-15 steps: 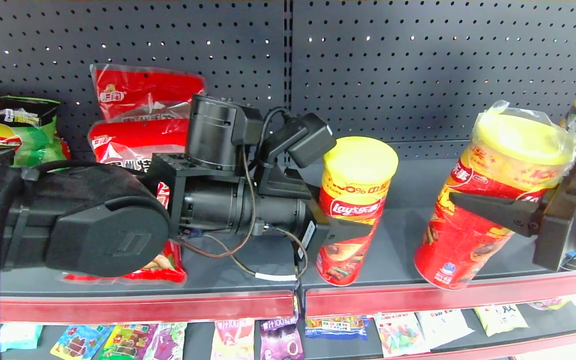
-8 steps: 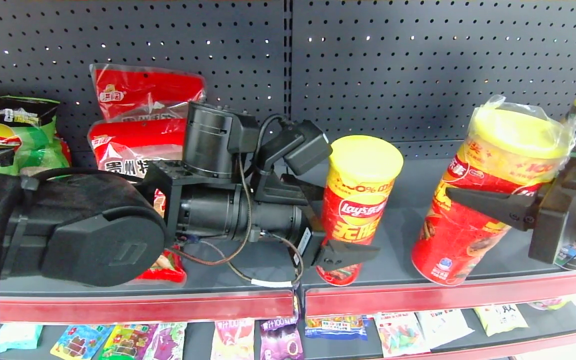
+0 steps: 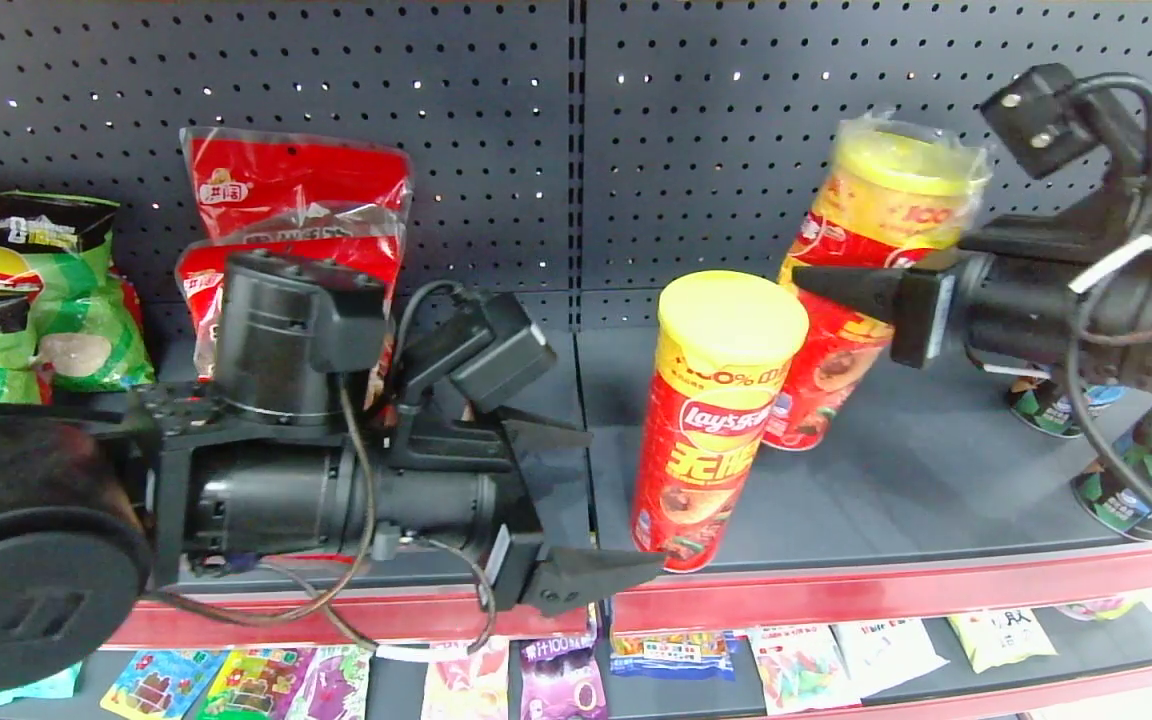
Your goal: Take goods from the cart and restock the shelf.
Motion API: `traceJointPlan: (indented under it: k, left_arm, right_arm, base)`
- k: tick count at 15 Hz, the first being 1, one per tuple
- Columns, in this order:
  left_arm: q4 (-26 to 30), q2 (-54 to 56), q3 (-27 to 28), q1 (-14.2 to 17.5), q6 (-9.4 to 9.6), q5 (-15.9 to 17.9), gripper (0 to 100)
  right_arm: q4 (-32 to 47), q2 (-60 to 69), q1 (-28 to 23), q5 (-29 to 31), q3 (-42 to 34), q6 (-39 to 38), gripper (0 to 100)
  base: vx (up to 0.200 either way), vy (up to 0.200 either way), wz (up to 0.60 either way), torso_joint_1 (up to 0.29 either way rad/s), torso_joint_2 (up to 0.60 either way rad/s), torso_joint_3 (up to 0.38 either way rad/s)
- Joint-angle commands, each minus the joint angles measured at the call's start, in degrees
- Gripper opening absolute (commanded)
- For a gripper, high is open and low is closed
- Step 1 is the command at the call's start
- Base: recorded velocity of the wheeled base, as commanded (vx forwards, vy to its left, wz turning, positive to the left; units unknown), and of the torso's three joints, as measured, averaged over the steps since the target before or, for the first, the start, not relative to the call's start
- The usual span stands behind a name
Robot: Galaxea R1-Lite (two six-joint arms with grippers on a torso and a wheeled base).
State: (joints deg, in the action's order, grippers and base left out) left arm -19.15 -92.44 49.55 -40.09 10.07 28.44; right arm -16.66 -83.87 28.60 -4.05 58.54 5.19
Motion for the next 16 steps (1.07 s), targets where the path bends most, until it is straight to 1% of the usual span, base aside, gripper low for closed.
traceJointPlan:
  k: [1,4,6,7,8,10,16]
  left_arm:
    - [-0.01,7.71,-5.96,3.18,-0.05,-0.58,100]
    - [-0.01,12.46,-10.09,5.55,-0.31,-0.67,100]
    - [-0.01,13.95,-10.09,6.43,-2.34,-1.19,100]
    - [-0.01,14.22,-10.09,6.43,-3.39,-2.07,100]
    - [-0.01,14.39,-10.09,6.43,-3.83,-2.69,100]
    - [-0.01,14.39,-10.18,6.34,-3.83,-2.78,100]
    - [-0.01,14.22,-10.09,6.43,-3.92,-2.78,100]
  right_arm:
    - [-1.35,-9.73,-0.56,-0.08,5.27,-0.10,0]
    - [-1.53,-14.57,-0.30,-0.08,9.49,-0.01,0]
    - [-1.44,-16.41,0.14,-0.17,12.04,0.61,0]
    - [-1.44,-17.38,0.49,-0.70,13.18,0.61,0]
    - [-1.44,-18.17,0.67,-1.40,13.97,0.70,0]
    - [-1.44,-20.02,1.81,-1.49,15.03,0.70,0]
    - [-1.44,-20.72,1.90,-1.58,14.76,0.43,0]
  base:
    - [0.000,0.000,0.00,0.000,0.00,0.000]
    - [0.000,0.000,0.00,0.000,0.00,0.000]
    - [0.000,0.000,0.00,0.000,0.00,0.000]
    - [0.000,0.000,0.00,0.000,0.00,0.000]
    - [0.000,0.000,0.00,0.000,0.00,0.000]
    - [0.000,0.000,0.00,0.000,0.00,0.000]
    - [0.000,0.000,0.00,0.000,0.00,0.000]
